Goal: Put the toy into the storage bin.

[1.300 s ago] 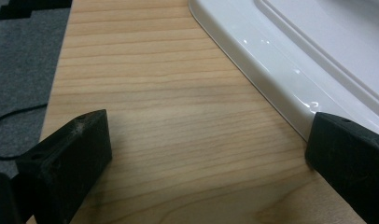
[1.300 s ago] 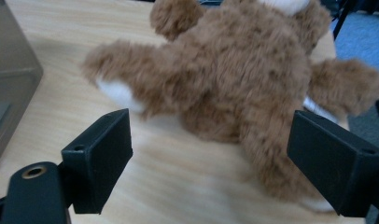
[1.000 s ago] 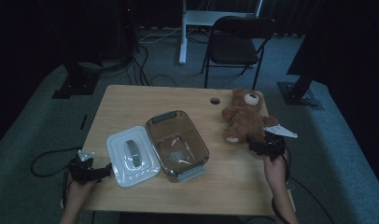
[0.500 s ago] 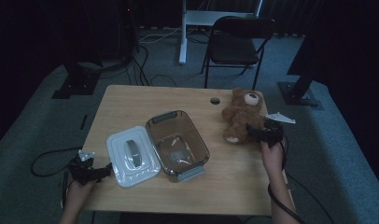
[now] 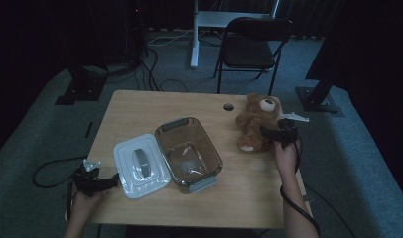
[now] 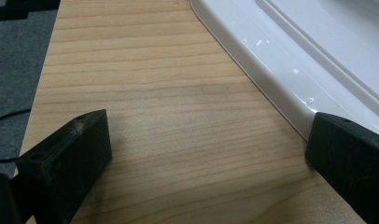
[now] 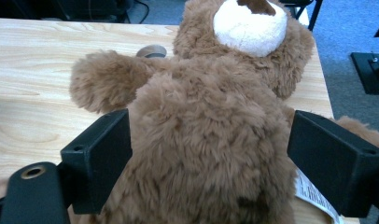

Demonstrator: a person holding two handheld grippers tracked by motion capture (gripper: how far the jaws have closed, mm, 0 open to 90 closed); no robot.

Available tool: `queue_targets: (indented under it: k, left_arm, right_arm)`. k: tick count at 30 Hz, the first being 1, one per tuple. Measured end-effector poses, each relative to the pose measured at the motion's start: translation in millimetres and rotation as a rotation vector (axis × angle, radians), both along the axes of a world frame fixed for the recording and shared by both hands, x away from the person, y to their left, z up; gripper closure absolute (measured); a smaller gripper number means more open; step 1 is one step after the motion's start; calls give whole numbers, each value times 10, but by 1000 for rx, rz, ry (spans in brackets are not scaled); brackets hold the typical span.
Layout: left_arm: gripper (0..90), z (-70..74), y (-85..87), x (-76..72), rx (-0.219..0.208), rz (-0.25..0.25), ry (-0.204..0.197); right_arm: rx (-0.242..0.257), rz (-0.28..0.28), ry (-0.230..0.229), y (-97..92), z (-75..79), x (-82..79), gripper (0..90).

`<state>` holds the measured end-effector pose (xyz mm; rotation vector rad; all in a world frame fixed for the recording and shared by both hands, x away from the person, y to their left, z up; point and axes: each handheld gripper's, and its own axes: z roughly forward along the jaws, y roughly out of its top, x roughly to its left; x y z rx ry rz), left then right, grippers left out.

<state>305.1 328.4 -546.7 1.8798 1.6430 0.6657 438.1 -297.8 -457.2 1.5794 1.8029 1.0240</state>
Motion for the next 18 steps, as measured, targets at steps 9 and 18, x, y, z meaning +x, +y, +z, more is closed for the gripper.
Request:
queue_targets:
  k: [9,18]
  left_arm:
    - [8,0,0,0,0,0,0]
    - [8,0,-1,-1,0,1,0]
  right_arm:
    - [-4,-19,60,54,-123,208,123]
    - [77,35,149,10,-269,352,103]
